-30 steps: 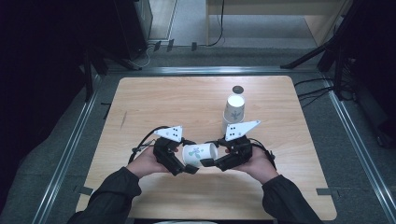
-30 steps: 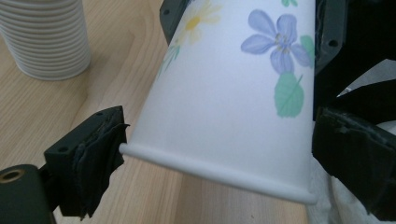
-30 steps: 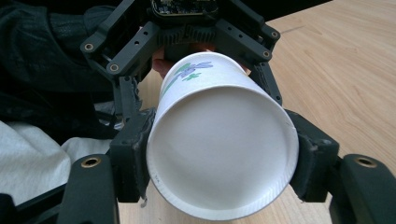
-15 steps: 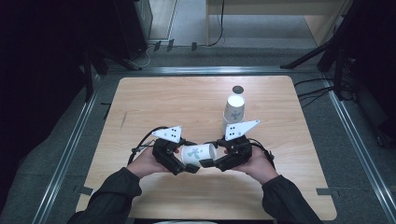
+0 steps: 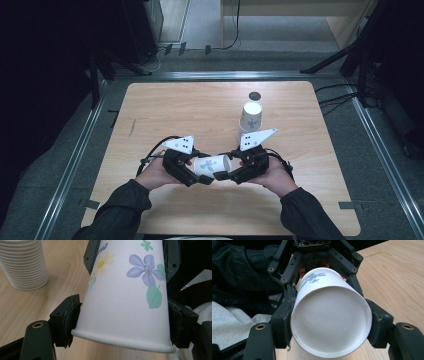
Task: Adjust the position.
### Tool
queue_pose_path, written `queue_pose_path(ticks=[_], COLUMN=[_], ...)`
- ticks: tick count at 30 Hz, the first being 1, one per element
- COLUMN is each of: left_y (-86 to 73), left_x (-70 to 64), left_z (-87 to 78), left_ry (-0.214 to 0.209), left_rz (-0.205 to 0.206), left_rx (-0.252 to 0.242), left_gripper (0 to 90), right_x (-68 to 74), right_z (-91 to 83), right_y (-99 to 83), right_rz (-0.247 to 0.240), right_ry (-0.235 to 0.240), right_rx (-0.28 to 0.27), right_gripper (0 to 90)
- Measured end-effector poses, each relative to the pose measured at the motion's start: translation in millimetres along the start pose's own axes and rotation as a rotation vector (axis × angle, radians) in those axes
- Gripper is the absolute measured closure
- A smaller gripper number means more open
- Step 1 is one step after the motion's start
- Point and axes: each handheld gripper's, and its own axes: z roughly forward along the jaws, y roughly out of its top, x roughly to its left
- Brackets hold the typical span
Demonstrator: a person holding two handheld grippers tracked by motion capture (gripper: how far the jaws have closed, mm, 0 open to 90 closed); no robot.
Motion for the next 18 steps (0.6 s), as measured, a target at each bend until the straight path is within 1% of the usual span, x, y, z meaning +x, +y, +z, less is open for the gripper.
queue_pose_path(ticks=[3, 10, 12, 15, 18], left_y=[0.0, 0.2, -0.1, -0.8, -0.9], left_x=[-0.1, 0.3, 0.6, 1.2, 2.3], left_z=[-0.4, -0.3, -0.5, -0.8, -1.7], left_ry=[0.000, -0.004, -0.007, -0.009, -0.009], left_rz=[0.006, 0.000, 0.001, 0.002, -0.005], left_rx=[0.001, -0.001, 0.000, 0.001, -0.005], left_gripper=[23.9, 25.1, 25.1, 25.1, 25.1], right_x=[-1.3, -1.6, -0.6, 0.5, 1.1], right_z=[0.0, -0.6, -0.6, 0.1, 0.1], right_y=[-0.6, -0.5, -0.2, 0.1, 0.2], right_rz=[0.006, 0.007, 0.004, -0.013, -0.010], right_ry=[0.007, 0.008, 0.004, -0.008, -0.015], right_rx=[0.000, -0.002, -0.002, -0.002, -0.006], right_gripper=[34.3, 34.3, 34.1, 33.8, 32.2])
